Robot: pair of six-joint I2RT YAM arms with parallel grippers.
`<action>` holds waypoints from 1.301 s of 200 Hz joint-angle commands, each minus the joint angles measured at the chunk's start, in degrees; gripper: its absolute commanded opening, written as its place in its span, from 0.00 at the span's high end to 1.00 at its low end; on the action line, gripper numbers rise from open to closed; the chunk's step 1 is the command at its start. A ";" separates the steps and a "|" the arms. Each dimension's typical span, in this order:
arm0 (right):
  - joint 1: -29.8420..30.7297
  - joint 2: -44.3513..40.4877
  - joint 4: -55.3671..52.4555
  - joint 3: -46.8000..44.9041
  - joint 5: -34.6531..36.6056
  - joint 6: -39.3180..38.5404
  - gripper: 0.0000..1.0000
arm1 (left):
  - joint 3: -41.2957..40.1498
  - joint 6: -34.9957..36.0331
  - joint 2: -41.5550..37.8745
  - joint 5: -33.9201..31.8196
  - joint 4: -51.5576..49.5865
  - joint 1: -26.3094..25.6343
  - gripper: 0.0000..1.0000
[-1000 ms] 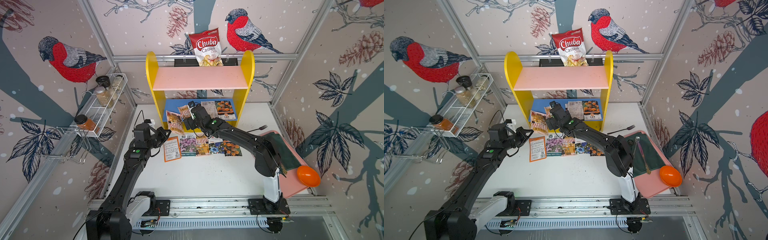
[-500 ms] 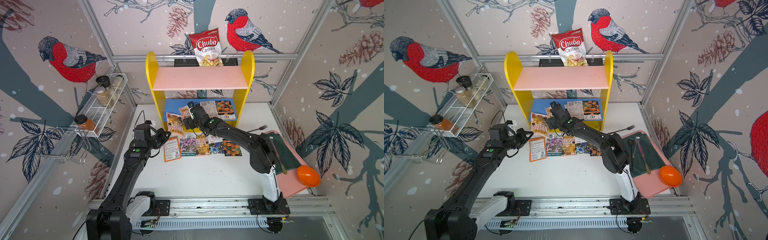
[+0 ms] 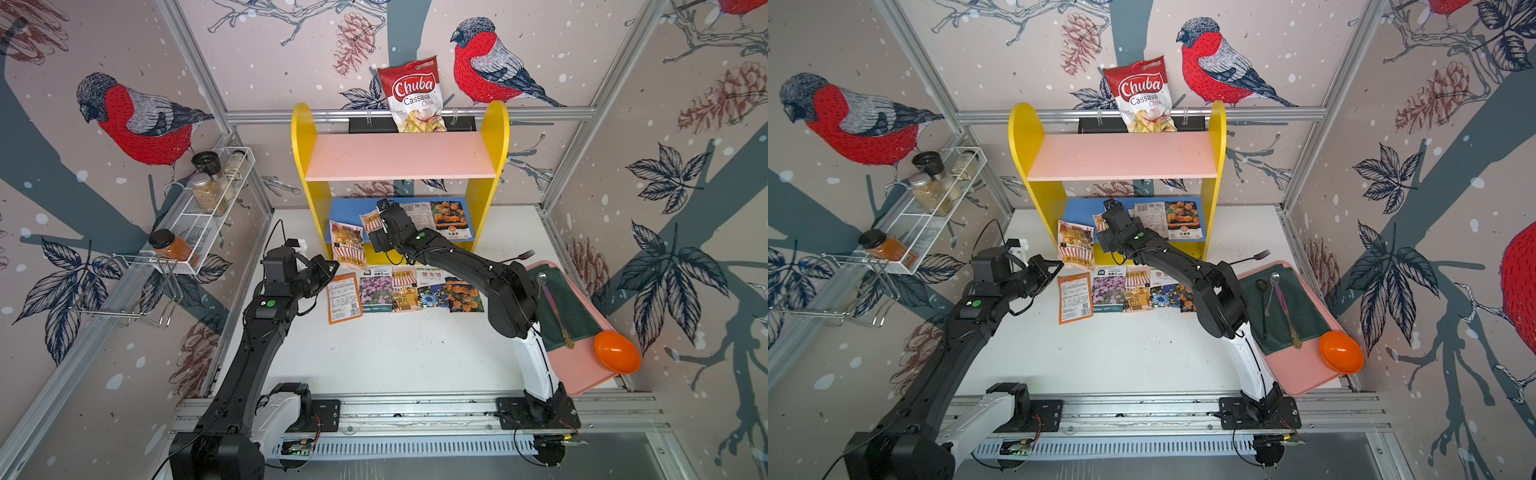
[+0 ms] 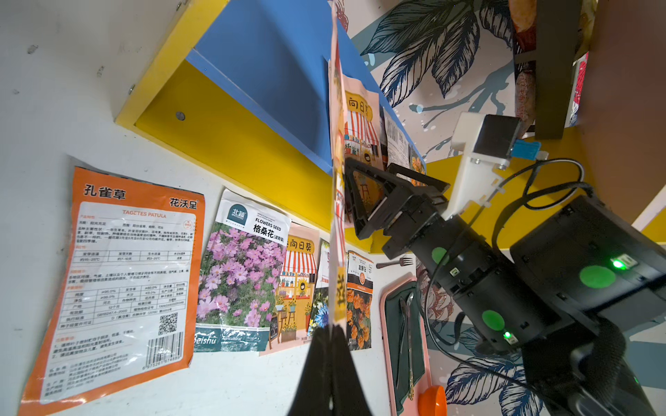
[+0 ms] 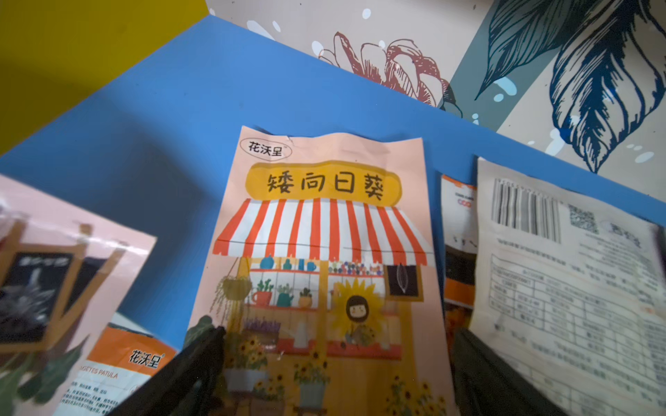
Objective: Take the seed bag off the shelf
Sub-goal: Adjust the seed packet on the shelf.
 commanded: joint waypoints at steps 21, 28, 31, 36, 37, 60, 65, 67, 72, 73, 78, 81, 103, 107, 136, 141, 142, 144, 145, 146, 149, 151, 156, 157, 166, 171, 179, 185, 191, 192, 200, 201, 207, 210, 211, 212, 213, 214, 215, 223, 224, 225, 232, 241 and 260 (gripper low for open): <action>-1.44 2.09 -1.24 4.18 -0.39 -0.30 0.00 | 0.16 1.76 -2.56 1.54 -2.59 0.18 1.00; -1.62 2.37 -1.40 5.14 -0.53 -0.46 0.00 | -0.03 1.78 -3.14 1.70 -2.89 0.11 1.00; -1.69 2.44 -1.46 5.64 -0.60 -0.61 0.00 | -0.09 1.76 -3.42 1.64 -3.02 0.12 1.00; -1.72 2.61 -1.87 6.47 -0.71 -0.73 0.00 | -0.31 1.76 -3.97 1.63 -3.27 0.12 1.00; -1.76 2.64 -1.95 6.67 -0.72 -0.77 0.00 | -0.29 1.76 -4.11 1.63 -3.31 0.13 1.00; -1.63 2.01 -2.83 8.35 -1.13 -1.47 0.00 | -1.33 1.50 -6.47 1.31 -3.44 0.07 1.00; -1.46 1.60 -2.82 8.21 -1.28 -1.58 0.00 | -1.58 1.41 -6.97 1.37 -3.36 0.11 1.00; -1.39 1.41 -2.82 8.15 -1.40 -1.65 0.00 | -1.66 1.36 -7.14 1.32 -3.39 0.15 1.00; -1.19 0.95 -2.95 8.02 -1.70 -1.78 0.00 | -1.83 1.28 -7.53 1.31 -3.42 0.17 1.00; -1.15 0.88 -2.98 7.93 -1.79 -1.78 0.00 | -1.85 1.30 -7.60 1.25 -3.42 0.19 1.00; -0.95 -0.03 -3.07 7.44 -2.42 -1.79 0.00 | -2.02 1.32 -7.96 1.32 -3.56 0.08 1.00; -0.87 -0.19 -3.08 7.30 -2.69 -1.74 0.00 | -2.15 1.32 -8.10 1.44 -3.66 0.12 1.00; -0.01 -4.58 -3.05 3.66 -6.10 -0.21 0.00 | -2.82 1.58 -9.36 1.83 -4.44 0.07 1.00; 0.03 -5.41 -2.74 2.84 -6.77 -0.01 0.00 | -2.92 1.71 -9.54 1.98 -4.65 0.12 1.00; 0.74 -14.75 2.67 -9.05 -13.75 3.30 0.00 | -3.47 2.75 -11.39 2.95 -6.10 0.10 1.00; 0.74 -16.37 3.56 -11.01 -15.59 4.19 0.00 | -3.44 3.01 -11.80 3.13 -6.38 0.12 1.00; 0.70 -16.74 3.75 -11.43 -15.90 4.36 0.00 | -3.49 3.09 -11.93 3.17 -6.44 0.12 1.00; 0.67 -17.41 4.05 -12.23 -16.52 4.72 0.00 | -3.45 3.23 -12.12 3.25 -6.42 0.13 1.00; 0.66 -17.75 4.17 -12.61 -16.84 4.93 0.00 | -3.45 3.24 -12.18 3.28 -6.46 0.13 1.00; 0.66 -18.09 4.37 -13.02 -17.18 5.13 0.00 | -3.44 3.34 -12.25 3.33 -6.48 0.13 1.00; 0.66 -19.07 4.89 -14.09 -18.04 5.76 0.00 | -3.57 3.55 -12.58 3.51 -6.58 0.13 1.00; 0.66 -19.71 5.19 -14.89 -18.57 6.03 0.00 | -3.61 3.70 -12.77 3.62 -6.59 0.07 1.00; 0.57 -21.42 6.04 -17.03 -20.22 7.05 0.00 | -3.77 3.87 -13.32 3.94 -6.65 0.06 1.00; 0.57 -21.77 6.22 -17.43 -20.58 7.24 0.00 | -3.82 3.91 -13.48 3.93 -6.62 0.14 1.00; 0.25 -24.83 8.39 -21.37 -24.31 9.27 0.00 | -4.14 4.30 -14.50 4.56 -6.37 0.13 1.00; 0.06 -26.85 9.81 -23.55 -26.64 10.52 0.00 | -4.43 4.55 -15.17 5.07 -6.05 0.13 1.00; -0.62 -29.55 12.30 -26.99 -30.88 12.96 0.00 | -5.05 4.66 -16.21 6.05 -5.36 0.09 1.00; -1.15 -31.76 14.48 -29.39 -34.19 15.07 0.00 | -5.62 4.57 -17.06 6.95 -4.54 0.12 1.00; -1.63 -33.81 16.99 -32.37 -37.00 17.36 0.00 | -6.35 4.34 -17.87 8.04 -3.51 0.09 1.00; -1.72 -34.12 17.58 -32.62 -37.45 17.81 0.00 | -6.48 4.28 -18.00 8.26 -3.25 0.11 1.00; -2.38 -36.41 21.83 -36.47 -41.26 21.30 0.00 | -7.63 3.63 -19.00 9.42 -1.66 0.14 1.00; -2.40 -36.65 22.38 -36.95 -41.70 21.75 0.00 | -7.82 3.49 -19.18 9.48 -1.45 0.14 1.00; -2.78 -38.16 25.17 -39.43 -44.37 24.06 0.00 | -8.69 2.98 -19.83 10.89 0.05 0.08 1.00; -2.92 -38.84 26.80 -40.57 -45.51 25.23 0.00 | -9.14 2.74 -20.28 11.66 0.80 0.14 1.00; -2.98 -39.01 27.24 -40.89 -45.84 25.56 0.00 | -9.32 2.64 -20.39 11.87 1.01 0.14 1.00; -3.05 -39.18 27.63 -41.22 -46.22 25.91 0.00 | -9.46 2.51 -20.53 12.07 1.25 0.13 1.00; -3.09 -39.35 28.00 -41.57 -46.59 26.30 0.00 | -9.57 2.40 -20.65 12.26 1.46 0.13 1.00; -3.15 -39.53 28.37 -41.87 -46.82 26.67 0.00 | -9.76 2.30 -20.75 12.44 1.70 0.13 1.00; -3.18 -39.66 28.72 -42.11 -47.11 27.07 0.00 | -9.89 2.25 -20.89 12.53 1.86 0.18 1.00; -3.64 -40.87 31.25 -44.16 -49.03 29.91 0.02 | -10.62 1.75 -21.88 13.73 2.97 0.12 1.00; -3.69 -40.99 31.57 -44.44 -49.31 30.23 0.03 | -10.72 1.71 -22.03 13.88 3.07 0.13 1.00; -3.71 -41.09 31.91 -44.72 -49.46 30.57 0.03 | -10.86 1.69 -22.14 14.04 3.16 0.17 1.00; -4.05 -41.68 34.51 -46.20 -51.94 33.07 0.04 | -11.47 1.50 -23.07 15.22 4.12 0.13 1.00; -4.42 -41.98 37.79 -47.92 -54.68 36.18 0.05 | -12.12 0.94 -24.36 16.29 5.21 0.17 1.00; -4.45 -41.32 43.27 -50.33 -58.64 40.97 0.11 | -12.85 -0.17 -26.94 17.44 6.84 0.11 1.00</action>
